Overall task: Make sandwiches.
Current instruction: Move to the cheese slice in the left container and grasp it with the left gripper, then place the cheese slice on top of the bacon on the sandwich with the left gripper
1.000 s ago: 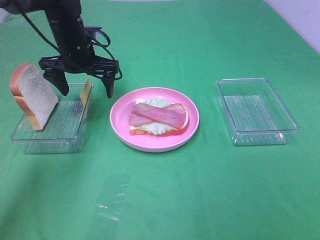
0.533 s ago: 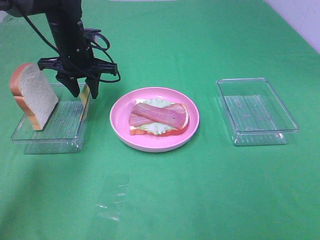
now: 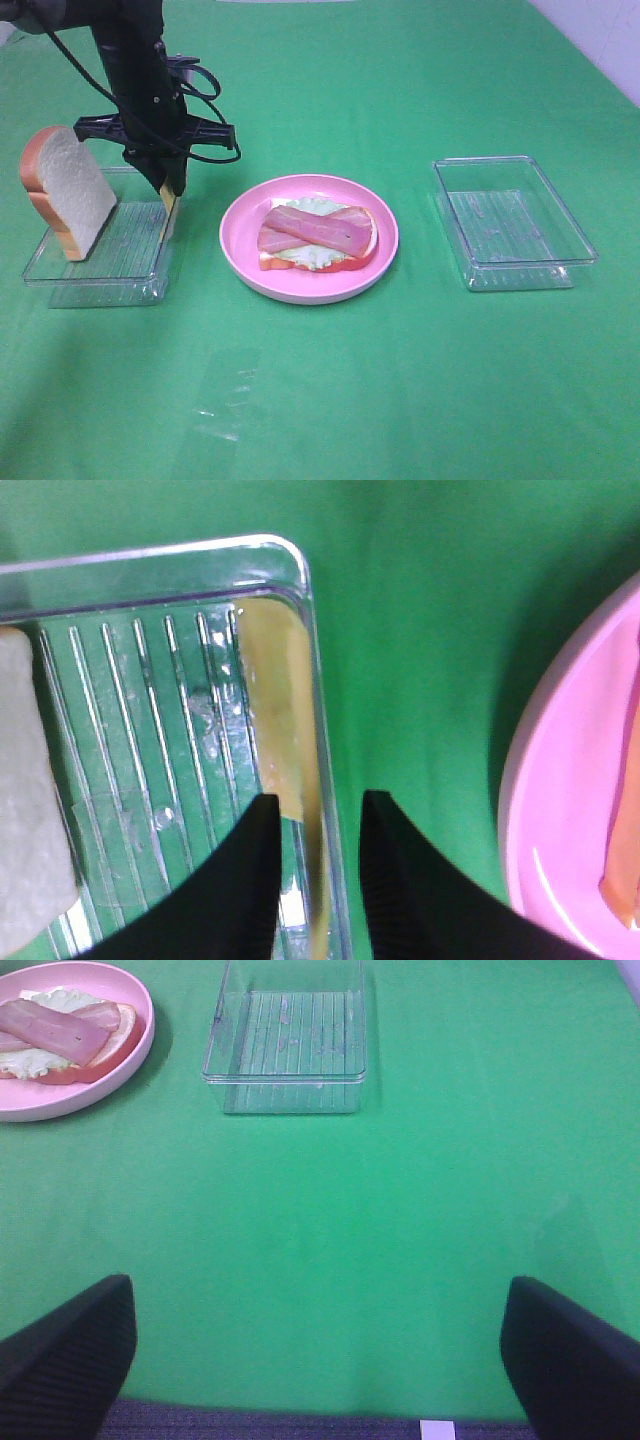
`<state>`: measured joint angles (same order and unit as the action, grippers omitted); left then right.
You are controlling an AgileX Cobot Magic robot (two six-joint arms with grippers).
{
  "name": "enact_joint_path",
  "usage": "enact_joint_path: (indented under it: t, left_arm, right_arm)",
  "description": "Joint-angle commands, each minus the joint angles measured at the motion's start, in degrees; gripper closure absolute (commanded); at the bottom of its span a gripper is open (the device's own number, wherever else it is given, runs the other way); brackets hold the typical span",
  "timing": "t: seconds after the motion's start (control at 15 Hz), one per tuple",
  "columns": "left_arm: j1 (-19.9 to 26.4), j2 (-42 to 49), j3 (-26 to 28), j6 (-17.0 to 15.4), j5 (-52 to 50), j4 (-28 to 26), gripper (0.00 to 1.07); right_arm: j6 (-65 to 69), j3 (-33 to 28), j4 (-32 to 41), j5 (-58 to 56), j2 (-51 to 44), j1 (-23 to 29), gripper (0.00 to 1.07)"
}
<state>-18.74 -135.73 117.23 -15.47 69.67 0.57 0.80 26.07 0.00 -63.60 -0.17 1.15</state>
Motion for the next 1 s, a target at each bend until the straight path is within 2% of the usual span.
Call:
enact_joint_path:
  t: [0.07, 0.4, 0.67, 0.87, 1.0]
  left_arm:
    - [-0.11, 0.29, 0.17, -0.40, 1.66, 0.17, 1.07]
    - [-0.86, 3.38, 0.17, 0.00, 3.32, 0.29, 1.07]
    - [-2.58, 11.23, 0.17, 0.74, 3.55, -2.23, 1.07]
    - [-3.95, 11.97, 0.17, 12.26, 2.12, -21.14, 1.07]
    - [-4.18, 10.89, 0.17, 17.13, 0.86, -28.99, 1.07]
  right_arm:
    - [-0.34, -0.11, 0.00, 0.17, -1.60, 0.11, 0.14]
    - [-0.34, -0.11, 0.00, 0.17, -1.60, 0.11, 0.14]
    - [-0.34, -0.11, 0.00, 0.17, -1.60, 0.11, 0.14]
    - [-0.34, -0.11, 0.00, 0.17, -1.60, 0.11, 0.14]
    - [-0.34, -0.11, 0.00, 0.17, -1.60, 0.11, 0.14]
